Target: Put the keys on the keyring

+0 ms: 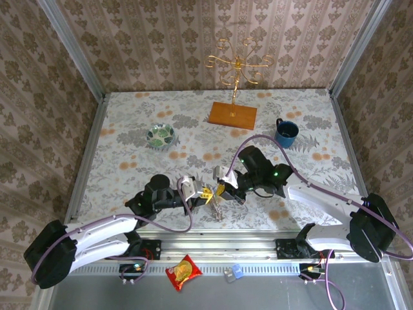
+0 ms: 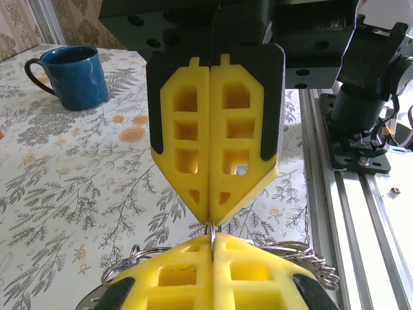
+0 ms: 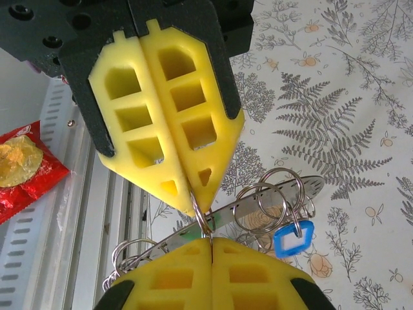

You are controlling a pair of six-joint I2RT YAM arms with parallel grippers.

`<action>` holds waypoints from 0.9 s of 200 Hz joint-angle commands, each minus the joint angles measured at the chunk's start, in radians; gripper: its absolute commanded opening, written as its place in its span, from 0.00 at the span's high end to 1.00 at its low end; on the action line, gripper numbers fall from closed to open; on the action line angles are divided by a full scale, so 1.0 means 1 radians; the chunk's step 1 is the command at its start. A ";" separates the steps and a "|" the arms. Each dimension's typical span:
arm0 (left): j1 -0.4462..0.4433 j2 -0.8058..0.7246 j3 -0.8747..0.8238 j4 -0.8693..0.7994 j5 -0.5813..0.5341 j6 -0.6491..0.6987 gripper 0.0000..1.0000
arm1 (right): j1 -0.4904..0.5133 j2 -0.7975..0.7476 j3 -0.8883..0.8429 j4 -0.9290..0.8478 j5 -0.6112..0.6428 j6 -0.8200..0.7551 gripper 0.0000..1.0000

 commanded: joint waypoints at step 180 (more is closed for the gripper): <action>-0.011 0.097 -0.083 0.390 -0.025 -0.122 1.00 | -0.035 -0.052 -0.182 0.381 -0.097 0.161 0.72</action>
